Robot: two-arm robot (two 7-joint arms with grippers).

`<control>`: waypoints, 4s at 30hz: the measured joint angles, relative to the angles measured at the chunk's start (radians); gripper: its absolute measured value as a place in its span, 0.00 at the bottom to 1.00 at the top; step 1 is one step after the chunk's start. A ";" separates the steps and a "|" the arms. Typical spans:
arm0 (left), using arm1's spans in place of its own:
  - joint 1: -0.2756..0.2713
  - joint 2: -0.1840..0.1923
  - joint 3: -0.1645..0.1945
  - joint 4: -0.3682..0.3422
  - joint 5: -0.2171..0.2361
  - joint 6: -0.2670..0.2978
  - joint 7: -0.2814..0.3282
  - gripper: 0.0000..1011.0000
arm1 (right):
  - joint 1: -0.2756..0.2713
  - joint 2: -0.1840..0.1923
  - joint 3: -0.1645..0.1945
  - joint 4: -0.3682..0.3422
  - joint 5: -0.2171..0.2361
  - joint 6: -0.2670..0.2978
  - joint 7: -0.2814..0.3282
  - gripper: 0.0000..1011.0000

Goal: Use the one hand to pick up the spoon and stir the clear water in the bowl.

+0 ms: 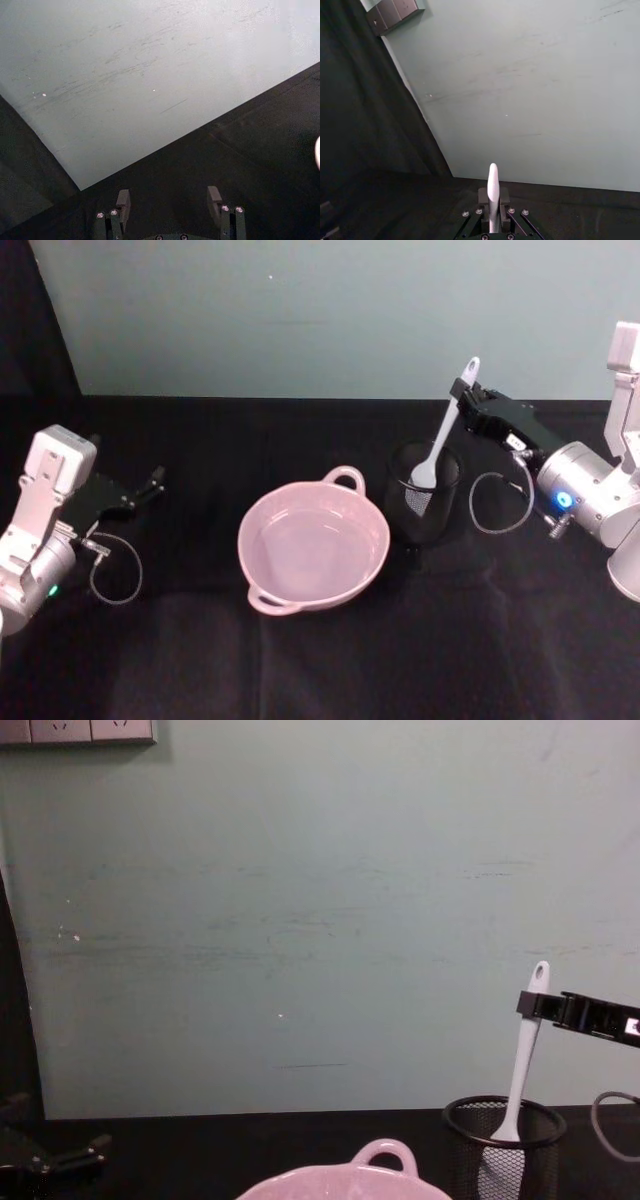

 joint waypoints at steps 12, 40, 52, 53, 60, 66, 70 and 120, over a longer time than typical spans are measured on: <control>0.000 0.000 0.000 0.000 0.000 0.000 0.000 1.00 | -0.006 -0.002 0.000 0.013 -0.002 -0.006 0.015 0.12; 0.000 0.000 0.000 0.000 0.000 0.000 0.000 1.00 | -0.006 -0.002 0.000 0.008 -0.001 -0.006 0.013 0.75; 0.000 0.000 0.000 0.000 0.000 0.000 0.000 1.00 | -0.008 -0.002 0.005 0.008 0.001 -0.006 0.013 0.99; 0.000 0.000 0.000 0.000 0.000 0.000 0.000 1.00 | -0.010 -0.001 0.007 0.006 0.001 -0.006 0.013 0.99; 0.000 0.000 0.000 0.000 0.000 0.000 0.000 1.00 | -0.052 0.016 0.021 -0.043 -0.006 -0.009 -0.004 0.99; 0.000 0.000 0.000 0.000 0.000 0.000 0.000 1.00 | -0.110 0.042 0.049 -0.096 -0.002 -0.002 -0.023 0.99; 0.000 0.000 0.000 0.000 0.000 0.000 0.000 1.00 | -0.147 0.056 0.069 -0.120 0.006 0.002 -0.034 0.99; 0.000 0.000 0.000 0.000 0.000 0.000 0.000 1.00 | -0.233 0.092 0.139 -0.114 -0.143 -0.032 -0.120 0.99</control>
